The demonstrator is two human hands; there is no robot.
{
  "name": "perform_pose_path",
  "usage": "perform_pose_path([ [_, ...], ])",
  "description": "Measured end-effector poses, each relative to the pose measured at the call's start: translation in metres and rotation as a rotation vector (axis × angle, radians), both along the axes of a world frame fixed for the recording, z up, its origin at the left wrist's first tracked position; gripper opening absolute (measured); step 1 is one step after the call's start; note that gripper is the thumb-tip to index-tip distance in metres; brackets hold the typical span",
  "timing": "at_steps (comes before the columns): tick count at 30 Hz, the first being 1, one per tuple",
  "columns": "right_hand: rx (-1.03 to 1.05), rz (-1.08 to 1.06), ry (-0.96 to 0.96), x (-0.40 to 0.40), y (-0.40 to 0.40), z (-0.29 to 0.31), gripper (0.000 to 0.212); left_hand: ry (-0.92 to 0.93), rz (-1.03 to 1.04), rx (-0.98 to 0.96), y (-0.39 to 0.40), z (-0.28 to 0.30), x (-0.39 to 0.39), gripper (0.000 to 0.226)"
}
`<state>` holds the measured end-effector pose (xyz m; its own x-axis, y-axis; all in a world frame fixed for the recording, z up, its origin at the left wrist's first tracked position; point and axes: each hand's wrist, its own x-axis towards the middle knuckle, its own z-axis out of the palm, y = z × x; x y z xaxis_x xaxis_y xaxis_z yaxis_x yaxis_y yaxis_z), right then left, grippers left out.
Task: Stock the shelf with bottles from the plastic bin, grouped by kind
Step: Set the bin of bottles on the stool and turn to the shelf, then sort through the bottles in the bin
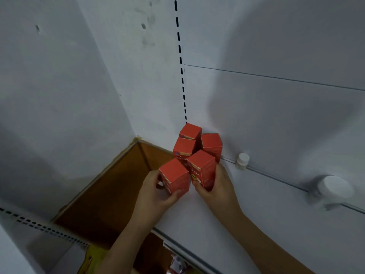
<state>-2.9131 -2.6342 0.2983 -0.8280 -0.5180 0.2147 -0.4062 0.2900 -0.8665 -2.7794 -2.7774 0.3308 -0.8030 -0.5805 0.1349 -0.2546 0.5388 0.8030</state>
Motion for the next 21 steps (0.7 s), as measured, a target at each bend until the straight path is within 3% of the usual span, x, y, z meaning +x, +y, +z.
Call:
perform_pose_path([
  [5, -0.014, -0.012, -0.050, -0.001, -0.004, -0.006, 0.070, -0.016, 0.003, 0.046, -0.016, 0.000, -0.003, 0.068],
  [12, 0.001, -0.068, -0.045, 0.009, -0.009, 0.003, 0.062, -0.029, -0.094, 0.083, -0.031, 0.005, -0.013, 0.069],
  [16, 0.033, -0.109, -0.062, 0.021, 0.000, 0.013, 0.077, -0.046, -0.172, 0.086, -0.037, 0.016, -0.006, 0.068],
  [19, 0.111, -0.223, -0.006, 0.042, 0.020, 0.027, 0.097, -0.010, -0.091, 0.012, -0.035, 0.024, 0.018, 0.084],
  [21, 0.095, -0.320, 0.063, 0.058, 0.035, 0.041, 0.087, 0.067, -0.018, -0.056, -0.029, 0.032, 0.037, 0.084],
])
